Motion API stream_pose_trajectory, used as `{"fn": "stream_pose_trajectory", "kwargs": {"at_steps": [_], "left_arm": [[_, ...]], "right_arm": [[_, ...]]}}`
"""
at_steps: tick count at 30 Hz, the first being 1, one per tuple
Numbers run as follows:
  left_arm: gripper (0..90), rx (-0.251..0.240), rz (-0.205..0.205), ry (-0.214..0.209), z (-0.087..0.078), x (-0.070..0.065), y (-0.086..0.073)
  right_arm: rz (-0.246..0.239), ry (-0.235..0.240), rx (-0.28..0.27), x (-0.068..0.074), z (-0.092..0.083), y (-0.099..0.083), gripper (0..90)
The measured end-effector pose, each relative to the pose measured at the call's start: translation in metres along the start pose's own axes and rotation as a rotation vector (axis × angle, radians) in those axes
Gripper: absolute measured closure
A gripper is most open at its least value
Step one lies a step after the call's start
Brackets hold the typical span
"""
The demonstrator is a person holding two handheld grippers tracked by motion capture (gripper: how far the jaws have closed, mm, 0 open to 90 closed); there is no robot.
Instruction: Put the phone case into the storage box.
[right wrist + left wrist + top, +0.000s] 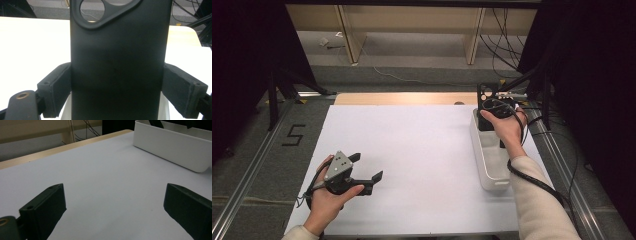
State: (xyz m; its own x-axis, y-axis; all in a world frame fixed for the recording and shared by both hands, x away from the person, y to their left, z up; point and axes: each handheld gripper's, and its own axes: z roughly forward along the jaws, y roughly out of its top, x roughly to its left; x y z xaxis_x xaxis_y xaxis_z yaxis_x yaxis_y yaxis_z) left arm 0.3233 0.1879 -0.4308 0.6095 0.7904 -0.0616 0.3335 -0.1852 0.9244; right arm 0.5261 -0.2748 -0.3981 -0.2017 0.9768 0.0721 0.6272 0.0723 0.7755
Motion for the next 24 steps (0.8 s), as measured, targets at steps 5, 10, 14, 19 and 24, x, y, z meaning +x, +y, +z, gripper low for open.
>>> {"fn": "stream_pose_trajectory", "kwargs": {"at_steps": [5, 10, 14, 19, 24], "left_arm": [[3.7, -0.001, -0.001, 0.0, -0.0002, 0.0001, 0.0], [3.7, -0.001, -0.001, 0.0, 0.0, 0.0002, 0.0], [3.7, 0.0, 0.0, -0.001, -0.0004, 0.0005, 0.0001], [3.7, 0.0, 0.0, -0.002, -0.0003, 0.0005, 0.0], [3.7, -0.001, 0.0, -0.001, -0.0003, 0.0003, 0.0]], "right_arm": [[0.0, 0.002, 0.0, 0.0002, 0.0014, -0.0009, 15.7], [-0.007, -0.001, 0.013, 0.0012, 0.0029, -0.0001, 15.7], [-0.006, 0.001, 0.021, 0.0007, 0.0053, -0.0001, 15.6], [-0.011, 0.002, 0.027, -0.0005, 0.0077, -0.0008, 15.6], [-0.005, -0.002, 0.036, -0.0003, 0.0097, -0.001, 15.5]]}}
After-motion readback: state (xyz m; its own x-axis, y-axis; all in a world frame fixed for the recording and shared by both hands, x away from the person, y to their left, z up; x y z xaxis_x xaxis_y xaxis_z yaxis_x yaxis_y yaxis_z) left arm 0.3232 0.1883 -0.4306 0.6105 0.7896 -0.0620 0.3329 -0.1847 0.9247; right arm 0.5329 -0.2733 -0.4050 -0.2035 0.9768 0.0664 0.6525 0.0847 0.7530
